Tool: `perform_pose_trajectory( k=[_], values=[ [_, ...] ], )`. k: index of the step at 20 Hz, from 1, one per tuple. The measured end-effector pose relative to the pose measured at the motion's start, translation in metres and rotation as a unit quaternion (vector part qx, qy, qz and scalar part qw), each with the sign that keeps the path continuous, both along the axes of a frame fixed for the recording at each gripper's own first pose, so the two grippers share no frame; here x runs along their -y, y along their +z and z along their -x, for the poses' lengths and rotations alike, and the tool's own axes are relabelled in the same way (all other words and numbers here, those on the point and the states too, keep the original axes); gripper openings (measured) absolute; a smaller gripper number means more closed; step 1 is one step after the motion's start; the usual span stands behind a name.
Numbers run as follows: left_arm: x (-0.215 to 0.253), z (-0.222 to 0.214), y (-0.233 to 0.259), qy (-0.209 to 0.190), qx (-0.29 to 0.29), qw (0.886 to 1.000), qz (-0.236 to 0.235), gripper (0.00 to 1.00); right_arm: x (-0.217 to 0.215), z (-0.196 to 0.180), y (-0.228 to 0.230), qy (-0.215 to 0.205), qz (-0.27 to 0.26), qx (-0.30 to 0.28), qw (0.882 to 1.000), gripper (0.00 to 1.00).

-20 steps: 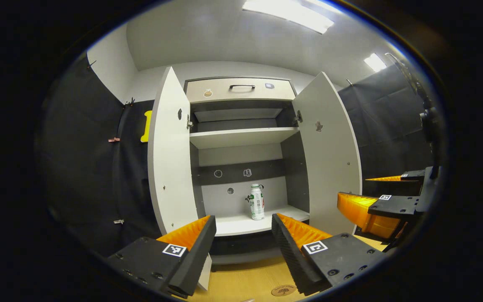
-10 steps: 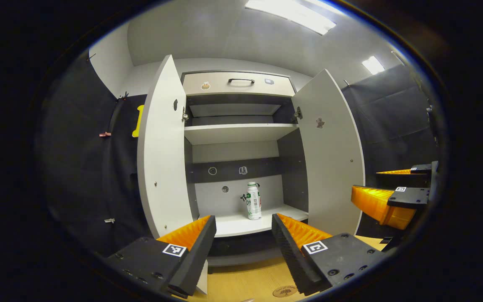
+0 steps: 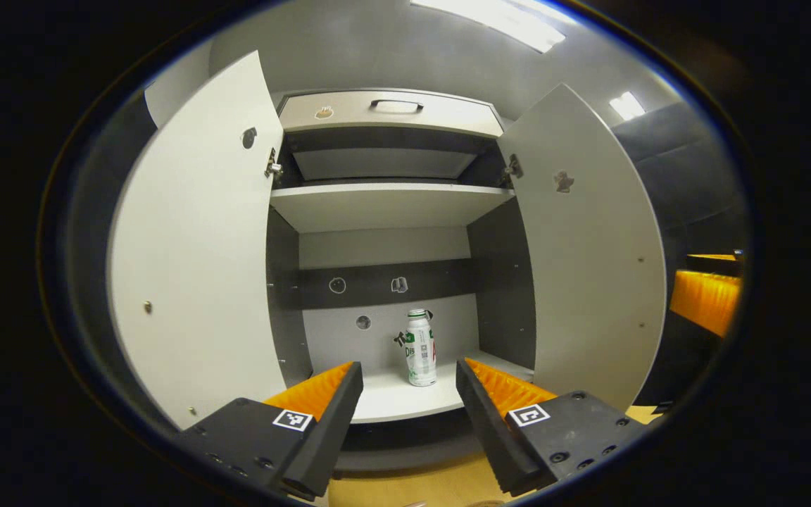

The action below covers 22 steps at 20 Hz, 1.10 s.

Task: Grasp the bottle in the cabinet with the left hand and place it on the coaster, then close the right door with the right hand and the left door with the left hand.

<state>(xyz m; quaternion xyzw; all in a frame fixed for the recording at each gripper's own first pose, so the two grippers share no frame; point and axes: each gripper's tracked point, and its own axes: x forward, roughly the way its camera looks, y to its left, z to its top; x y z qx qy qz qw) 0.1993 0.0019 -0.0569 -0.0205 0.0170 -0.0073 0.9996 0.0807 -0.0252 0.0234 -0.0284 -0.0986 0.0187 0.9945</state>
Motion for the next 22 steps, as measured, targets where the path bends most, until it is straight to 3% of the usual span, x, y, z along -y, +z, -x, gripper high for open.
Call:
perform_pose_trajectory(
  k=[5, 9, 13, 16, 20, 22],
  values=[
    [0.013, -0.096, -0.019, 0.03, 0.001, 0.999, -0.018, 0.86, 0.01, -0.042, -0.014, 0.045, 0.036, -0.004, 0.998, 0.97],
    [0.034, -0.161, -0.031, 0.007, 0.011, 0.999, -0.032, 0.86, 0.007, -0.074, -0.032, 0.074, 0.032, -0.025, 0.996, 0.97],
    [0.037, -0.218, -0.045, 0.002, 0.019, 1.0, -0.013, 0.86, -0.005, -0.094, -0.049, 0.11, 0.038, -0.034, 0.993, 0.94],
    [0.039, -0.254, -0.055, -0.008, 0.014, 1.0, -0.002, 0.85, -0.016, -0.105, -0.064, 0.133, 0.04, -0.054, 0.989, 0.98],
    [0.037, -0.29, -0.084, -0.014, -0.013, 1.0, 0.0, 0.86, -0.023, -0.118, -0.063, 0.147, 0.04, -0.05, 0.987, 0.98],
    [0.036, -0.303, -0.104, -0.013, -0.037, 0.999, 0.027, 0.86, -0.024, -0.121, -0.06, 0.149, 0.044, -0.039, 0.987, 0.98]
  ],
)
